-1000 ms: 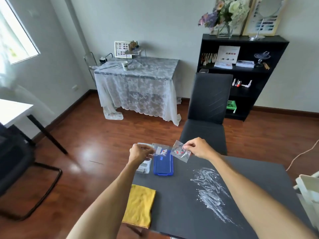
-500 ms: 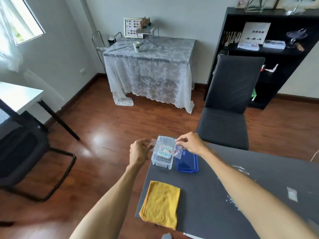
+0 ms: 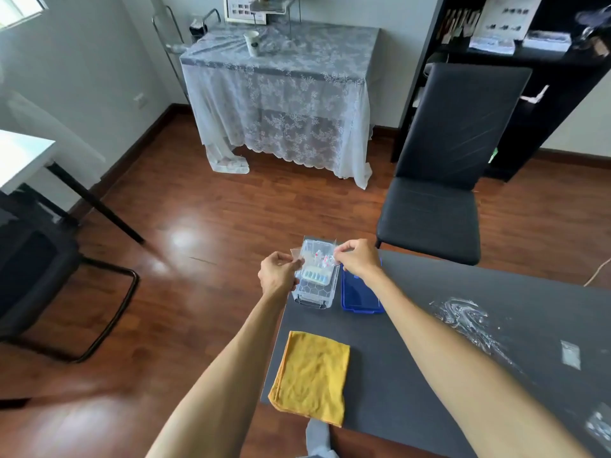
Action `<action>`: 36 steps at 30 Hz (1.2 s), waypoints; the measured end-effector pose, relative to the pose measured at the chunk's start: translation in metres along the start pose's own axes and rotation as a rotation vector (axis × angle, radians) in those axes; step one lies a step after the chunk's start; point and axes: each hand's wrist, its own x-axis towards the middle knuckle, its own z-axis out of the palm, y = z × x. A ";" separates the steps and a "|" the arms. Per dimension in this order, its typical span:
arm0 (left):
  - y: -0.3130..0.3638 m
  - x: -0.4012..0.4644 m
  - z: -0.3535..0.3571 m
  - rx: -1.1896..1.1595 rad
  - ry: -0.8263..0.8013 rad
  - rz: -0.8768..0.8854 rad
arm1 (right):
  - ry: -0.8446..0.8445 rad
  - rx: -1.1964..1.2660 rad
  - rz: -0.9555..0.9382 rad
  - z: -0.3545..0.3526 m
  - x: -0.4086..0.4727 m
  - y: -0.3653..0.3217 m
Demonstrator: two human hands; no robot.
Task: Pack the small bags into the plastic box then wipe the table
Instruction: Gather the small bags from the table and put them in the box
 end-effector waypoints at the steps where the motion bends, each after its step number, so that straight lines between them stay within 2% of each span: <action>1: -0.004 -0.004 0.004 0.002 -0.002 -0.014 | 0.004 0.003 0.016 0.005 -0.002 0.003; 7: -0.018 -0.016 0.015 0.220 0.014 0.011 | 0.077 -0.015 -0.009 0.027 -0.010 0.013; 10: -0.019 -0.018 0.018 0.359 0.039 0.176 | 0.102 0.005 -0.034 0.025 -0.009 0.014; 15: -0.020 -0.018 0.021 0.725 0.094 0.622 | 0.116 -0.010 -0.115 0.018 -0.017 0.020; 17: -0.021 -0.016 0.021 0.835 0.095 0.738 | 0.134 -0.034 -0.150 0.017 -0.023 0.020; 21: -0.018 -0.007 0.022 1.047 0.055 0.803 | 0.174 -0.068 -0.210 0.016 -0.030 0.020; 24: -0.019 -0.003 0.021 1.183 0.004 0.834 | 0.198 -0.193 -0.288 0.019 -0.032 0.022; 29: -0.026 0.006 0.014 1.216 -0.126 0.982 | 0.169 -0.458 -0.411 0.026 -0.031 0.028; 32: -0.029 0.008 0.005 1.176 -0.186 0.998 | 0.209 -0.521 -0.524 0.029 -0.030 0.031; 36: -0.037 0.010 -0.008 1.134 -0.220 1.037 | 0.197 -0.745 -0.694 0.035 -0.027 0.036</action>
